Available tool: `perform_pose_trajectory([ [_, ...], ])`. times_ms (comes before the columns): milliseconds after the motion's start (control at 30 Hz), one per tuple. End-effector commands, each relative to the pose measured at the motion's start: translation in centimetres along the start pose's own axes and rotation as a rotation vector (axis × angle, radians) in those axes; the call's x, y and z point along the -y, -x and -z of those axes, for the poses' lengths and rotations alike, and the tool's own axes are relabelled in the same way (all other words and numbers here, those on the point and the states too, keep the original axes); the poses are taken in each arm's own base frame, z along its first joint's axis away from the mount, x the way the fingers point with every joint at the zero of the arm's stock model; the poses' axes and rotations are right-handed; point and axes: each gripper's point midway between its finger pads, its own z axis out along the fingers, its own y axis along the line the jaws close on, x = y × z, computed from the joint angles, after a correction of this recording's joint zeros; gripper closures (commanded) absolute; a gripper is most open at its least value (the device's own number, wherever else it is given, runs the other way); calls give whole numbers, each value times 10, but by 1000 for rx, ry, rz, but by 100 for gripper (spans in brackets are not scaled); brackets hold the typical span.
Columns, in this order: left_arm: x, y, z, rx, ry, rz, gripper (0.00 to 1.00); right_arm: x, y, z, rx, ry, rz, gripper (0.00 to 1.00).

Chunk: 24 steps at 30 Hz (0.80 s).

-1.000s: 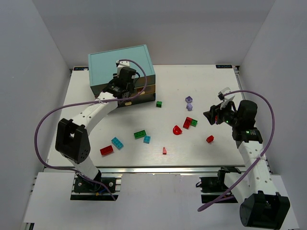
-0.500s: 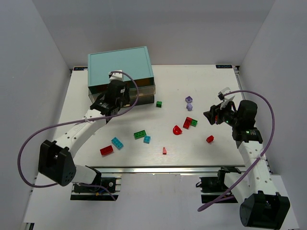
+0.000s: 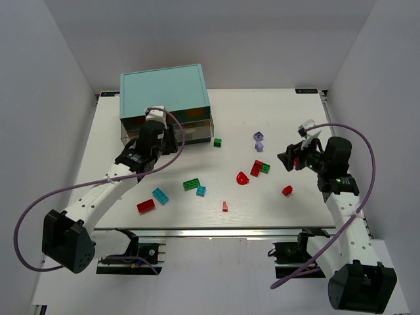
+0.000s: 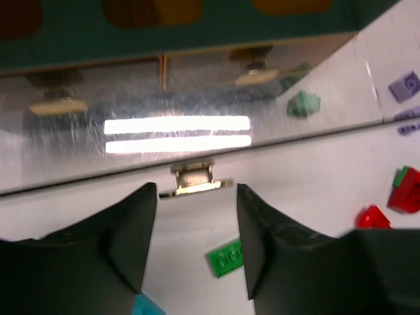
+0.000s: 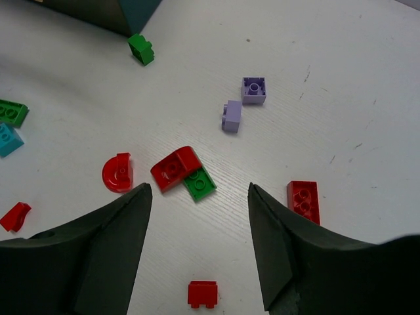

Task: Sort the legos into containers by color

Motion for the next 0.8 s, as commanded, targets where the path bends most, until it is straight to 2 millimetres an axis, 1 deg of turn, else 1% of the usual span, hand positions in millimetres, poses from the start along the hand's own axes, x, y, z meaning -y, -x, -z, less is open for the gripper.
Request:
perform_pose_trajectory([
  [0, -2, -21, 11, -67, -18, -7, 36, -1, 5, -2, 27, 18, 38, 31],
  [33, -3, -21, 12, -67, -20, -9, 32, -2, 5, -2, 26, 28, 43, 25],
  [100, -2, -20, 16, -64, -32, -11, 24, -8, 6, -2, 32, 61, 56, 21],
  [133, -2, -21, 18, -66, -35, -15, 22, -11, 4, -1, 27, 79, 69, 17],
  [167, -2, -18, 23, -54, -44, -14, 20, -13, 3, -1, 25, 95, 77, 16],
  [200, -2, -18, 26, -52, -52, -19, 17, -18, 3, -1, 30, 124, 83, 15],
  [233, -4, -21, 29, -57, -52, -23, 16, -20, 1, -1, 27, 140, 92, 15],
  [267, -4, -20, 32, -48, -55, -24, 15, -23, 1, -1, 26, 157, 98, 15],
  [300, -5, -18, 41, -36, -68, -21, 15, -27, 0, -1, 30, 181, 103, 15],
  [367, -7, -22, 48, -30, -79, -16, 16, -31, -3, -1, 26, 208, 119, 17],
  [400, -5, -18, 60, 1, -110, -3, 17, -37, -4, 0, 32, 243, 127, 20],
  [433, -4, -19, 64, 11, -131, 3, 28, -43, -7, 1, 31, 274, 153, 22],
  [467, -6, -30, 66, 2, -142, 6, 46, -48, -9, 2, 37, 306, 169, 27],
  [500, -4, -26, 77, 35, -175, 23, 65, -62, -11, 5, 57, 378, 183, 41],
  [533, -4, -28, 81, 40, -182, 30, 95, -69, -13, 8, 71, 416, 209, 47],
  [567, -5, -30, 83, 42, -185, 35, 100, -77, -17, 11, 89, 456, 265, 53],
  [600, -6, -29, 89, 51, -189, 46, 100, -90, -18, 15, 121, 517, 285, 63],
  [633, -8, -27, 91, 59, -180, 54, 100, -99, -24, 17, 137, 549, 316, 67],
  [667, -9, -25, 93, 67, -173, 73, 100, -105, -25, 20, 169, 576, 353, 72],
  [700, -11, -27, 94, 62, -167, 83, 100, -106, -27, 20, 179, 577, 368, 73],
  [733, -12, -27, 95, 62, -160, 100, 84, -116, -31, 21, 188, 609, 386, 73],
  [767, -14, -29, 95, 46, -143, 162, 79, -120, -31, 20, 189, 617, 402, 71],
])
